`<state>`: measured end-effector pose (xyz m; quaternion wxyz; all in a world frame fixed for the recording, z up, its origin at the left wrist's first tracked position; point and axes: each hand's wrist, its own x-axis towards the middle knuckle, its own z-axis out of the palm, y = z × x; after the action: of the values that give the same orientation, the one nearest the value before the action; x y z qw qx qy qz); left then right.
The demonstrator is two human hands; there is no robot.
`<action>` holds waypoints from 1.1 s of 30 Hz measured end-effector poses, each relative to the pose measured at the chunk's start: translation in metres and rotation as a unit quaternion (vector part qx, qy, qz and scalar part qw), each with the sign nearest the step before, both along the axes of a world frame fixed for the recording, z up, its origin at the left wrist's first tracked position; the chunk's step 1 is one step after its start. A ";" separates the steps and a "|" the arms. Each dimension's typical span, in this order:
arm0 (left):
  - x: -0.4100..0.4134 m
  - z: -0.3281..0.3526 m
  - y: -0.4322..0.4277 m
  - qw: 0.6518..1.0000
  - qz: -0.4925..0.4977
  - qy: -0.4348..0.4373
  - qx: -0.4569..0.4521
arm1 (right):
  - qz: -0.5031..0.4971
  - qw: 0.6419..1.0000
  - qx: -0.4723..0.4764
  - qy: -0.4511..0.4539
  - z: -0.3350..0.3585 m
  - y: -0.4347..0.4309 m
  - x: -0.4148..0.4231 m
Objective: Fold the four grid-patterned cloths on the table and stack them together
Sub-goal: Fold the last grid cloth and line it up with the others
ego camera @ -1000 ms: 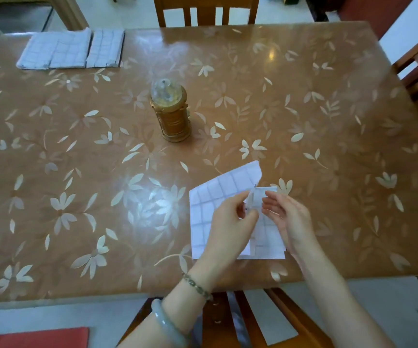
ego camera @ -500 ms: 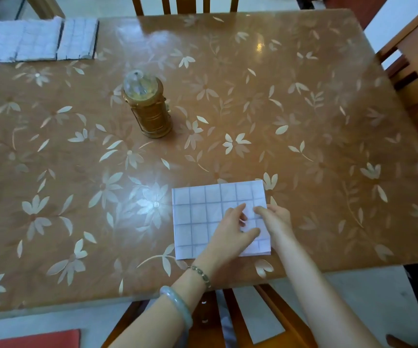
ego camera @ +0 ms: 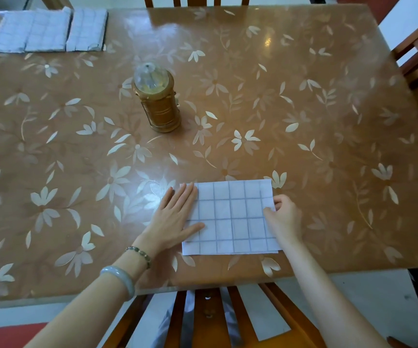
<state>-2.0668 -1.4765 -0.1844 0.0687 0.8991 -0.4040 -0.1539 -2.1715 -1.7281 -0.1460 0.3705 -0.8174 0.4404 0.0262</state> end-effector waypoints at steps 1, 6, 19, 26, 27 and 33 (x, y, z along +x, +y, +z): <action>0.001 -0.002 0.001 1.000 -0.007 -0.003 0.007 | 0.033 0.996 -0.081 0.021 -0.001 0.000 -0.001; 0.003 -0.007 0.006 0.999 -0.034 -0.021 0.029 | 0.218 0.936 -0.274 -0.040 -0.002 0.029 0.018; 0.000 -0.015 0.005 0.998 -0.021 -0.050 0.043 | 0.484 0.847 -0.222 0.009 -0.048 0.045 0.038; 0.000 -0.014 0.005 0.997 -0.019 -0.069 0.037 | 0.406 0.871 -0.271 0.054 -0.047 -0.027 0.013; 0.001 -0.013 0.005 0.997 -0.017 -0.070 0.035 | 0.396 0.877 -0.270 0.051 -0.046 -0.030 0.012; 0.000 -0.015 0.006 0.997 -0.015 -0.069 0.037 | 0.347 0.905 -0.243 -0.026 -0.034 -0.023 0.020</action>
<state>-2.0667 -1.4703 -0.1996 0.0054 0.9034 -0.4151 -0.1076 -2.1514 -1.7508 -0.1798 0.1393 -0.9836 0.1118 0.0241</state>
